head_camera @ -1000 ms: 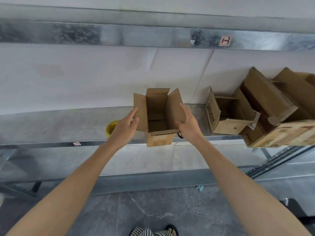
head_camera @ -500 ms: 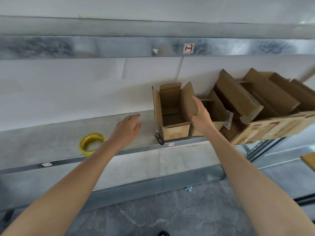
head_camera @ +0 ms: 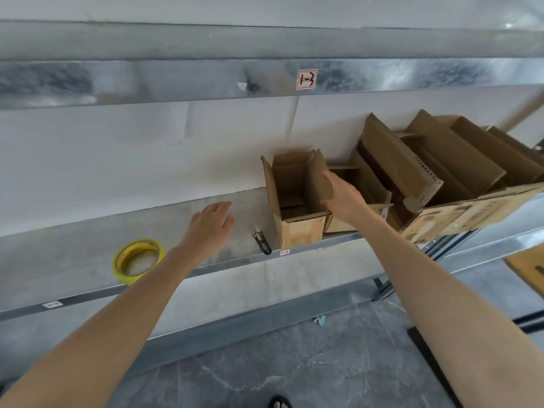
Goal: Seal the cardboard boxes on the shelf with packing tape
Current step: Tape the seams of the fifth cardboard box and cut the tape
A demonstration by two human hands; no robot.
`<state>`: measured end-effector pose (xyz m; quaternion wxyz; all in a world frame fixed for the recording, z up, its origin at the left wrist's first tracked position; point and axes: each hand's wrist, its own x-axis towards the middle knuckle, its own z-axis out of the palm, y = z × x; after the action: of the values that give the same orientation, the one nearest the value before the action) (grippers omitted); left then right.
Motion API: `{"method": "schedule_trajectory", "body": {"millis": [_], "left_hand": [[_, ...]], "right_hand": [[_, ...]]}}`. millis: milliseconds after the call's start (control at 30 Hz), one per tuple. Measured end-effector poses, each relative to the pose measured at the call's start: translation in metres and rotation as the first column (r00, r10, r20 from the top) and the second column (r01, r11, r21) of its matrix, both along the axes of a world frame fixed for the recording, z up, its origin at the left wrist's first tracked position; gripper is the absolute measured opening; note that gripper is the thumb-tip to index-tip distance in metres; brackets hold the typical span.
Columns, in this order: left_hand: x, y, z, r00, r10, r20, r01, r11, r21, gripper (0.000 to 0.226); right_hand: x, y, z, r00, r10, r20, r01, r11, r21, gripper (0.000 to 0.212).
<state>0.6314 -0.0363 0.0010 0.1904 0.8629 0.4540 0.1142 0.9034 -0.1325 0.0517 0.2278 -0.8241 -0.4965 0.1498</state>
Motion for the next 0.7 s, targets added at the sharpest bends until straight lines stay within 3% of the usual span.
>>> {"method": "schedule_trajectory", "body": {"millis": [167,300,433,700], "left_hand": [[0.001,-0.002,0.005,0.999,-0.043,0.018,0.042,0.999,0.015,0.045],[-0.002,-0.001,0.007,0.998,-0.065,0.005,0.064,0.998,0.024,0.045],[-0.003,0.003,0.008,0.997,-0.081,-0.006,0.081,0.996,0.049,0.045],[0.009,0.0,0.017,0.993,-0.118,-0.01,0.119,0.986,0.12,0.045]], "right_hand": [[-0.007,-0.005,-0.003,0.99,-0.046,-0.135,0.059,0.994,0.095,0.068],[-0.012,0.0,-0.002,0.989,-0.04,-0.14,0.055,0.992,0.11,0.068],[-0.008,-0.005,0.0,0.998,-0.037,-0.05,0.042,0.995,0.094,0.069],[-0.001,-0.033,0.007,0.992,-0.076,-0.103,0.091,0.984,0.156,0.064]]}}
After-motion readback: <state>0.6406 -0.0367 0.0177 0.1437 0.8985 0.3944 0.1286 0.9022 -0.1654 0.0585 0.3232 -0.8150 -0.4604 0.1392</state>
